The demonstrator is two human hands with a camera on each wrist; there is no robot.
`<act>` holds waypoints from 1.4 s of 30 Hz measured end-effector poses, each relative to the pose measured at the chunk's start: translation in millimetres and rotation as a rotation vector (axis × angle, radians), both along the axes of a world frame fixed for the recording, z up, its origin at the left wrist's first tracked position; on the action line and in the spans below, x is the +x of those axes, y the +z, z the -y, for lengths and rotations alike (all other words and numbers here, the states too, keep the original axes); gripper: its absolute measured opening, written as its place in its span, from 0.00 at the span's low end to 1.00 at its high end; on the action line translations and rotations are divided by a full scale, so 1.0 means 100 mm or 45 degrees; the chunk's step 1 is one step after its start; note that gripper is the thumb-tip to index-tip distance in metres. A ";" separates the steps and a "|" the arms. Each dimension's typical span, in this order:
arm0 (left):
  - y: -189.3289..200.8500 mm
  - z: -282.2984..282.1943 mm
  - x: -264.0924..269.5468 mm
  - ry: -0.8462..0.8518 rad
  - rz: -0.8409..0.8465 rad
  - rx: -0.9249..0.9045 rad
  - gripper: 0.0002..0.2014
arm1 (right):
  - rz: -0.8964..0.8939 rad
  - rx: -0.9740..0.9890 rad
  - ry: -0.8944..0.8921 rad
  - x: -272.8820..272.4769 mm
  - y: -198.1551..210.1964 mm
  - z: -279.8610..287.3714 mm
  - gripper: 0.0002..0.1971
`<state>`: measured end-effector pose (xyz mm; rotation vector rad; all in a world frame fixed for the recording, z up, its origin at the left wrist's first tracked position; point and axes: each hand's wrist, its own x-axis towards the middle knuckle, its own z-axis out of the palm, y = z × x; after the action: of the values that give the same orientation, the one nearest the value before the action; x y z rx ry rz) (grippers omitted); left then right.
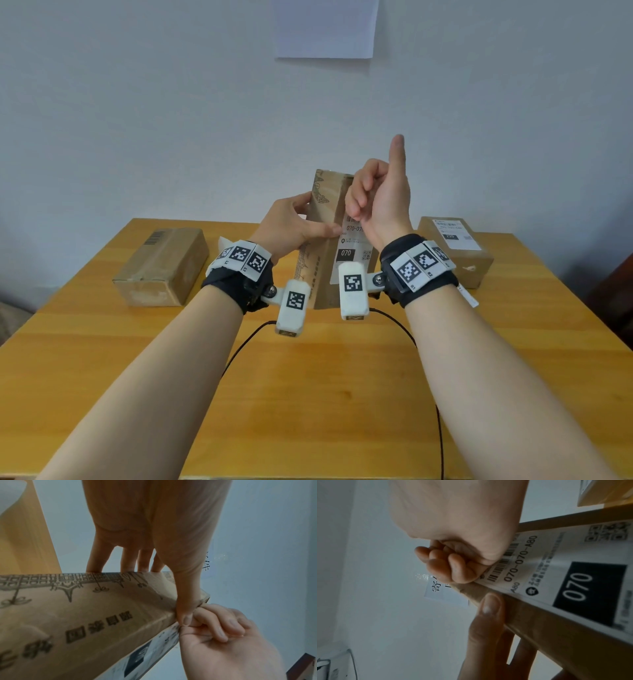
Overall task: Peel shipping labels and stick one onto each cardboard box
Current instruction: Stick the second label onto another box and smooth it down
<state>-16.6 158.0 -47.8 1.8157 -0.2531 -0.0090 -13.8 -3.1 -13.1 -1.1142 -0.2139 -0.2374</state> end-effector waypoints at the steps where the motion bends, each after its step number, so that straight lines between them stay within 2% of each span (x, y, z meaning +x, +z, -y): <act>1: -0.01 0.00 0.00 0.013 -0.002 -0.010 0.23 | 0.008 0.044 0.020 0.00 -0.01 0.00 0.38; 4: -0.06 -0.01 0.03 0.061 -0.035 -0.054 0.28 | 0.043 0.231 0.083 0.01 -0.02 -0.02 0.38; 6: -0.09 -0.02 0.04 0.108 -0.063 -0.094 0.31 | 0.117 0.259 0.090 0.04 -0.02 0.00 0.37; 9: -0.13 -0.03 0.04 0.150 -0.121 -0.191 0.27 | 0.211 -0.034 -0.162 0.07 -0.06 0.08 0.34; 13: -0.13 -0.04 0.03 0.175 -0.171 -0.282 0.25 | 0.071 -0.371 -0.664 0.09 -0.18 0.18 0.22; 15: -0.13 -0.03 0.03 0.191 -0.179 -0.297 0.29 | -0.044 -0.536 -0.741 0.13 -0.25 0.20 0.13; 16: -0.13 -0.03 0.03 0.190 -0.191 -0.305 0.34 | -0.113 -0.627 -0.702 0.15 -0.28 0.20 0.11; 18: -0.14 0.00 0.03 0.165 -0.209 -0.316 0.41 | -0.237 -0.779 -0.547 0.16 -0.34 0.16 0.17; 21: -0.13 0.07 0.02 0.131 -0.225 -0.329 0.41 | -0.323 -0.863 -0.418 0.14 -0.37 0.09 0.22; 25: -0.11 0.16 0.04 0.197 -0.270 -0.286 0.43 | -0.272 -0.922 -0.504 0.12 -0.38 -0.01 0.28; 30: -0.10 0.15 0.06 0.220 -0.318 -0.267 0.37 | -0.249 -0.943 -0.552 0.09 -0.39 -0.07 0.39; 35: -0.10 0.12 0.04 0.234 -0.287 -0.277 0.35 | -0.265 -0.951 -0.564 0.07 -0.40 -0.05 0.39; 42: -0.09 0.12 0.05 0.245 -0.231 -0.287 0.32 | -0.229 -0.954 -0.578 0.07 -0.38 -0.03 0.33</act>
<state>-12.1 145.7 -56.9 1.5966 0.0487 -0.0089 -7.1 -0.4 -50.8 -1.9180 0.1340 -0.4798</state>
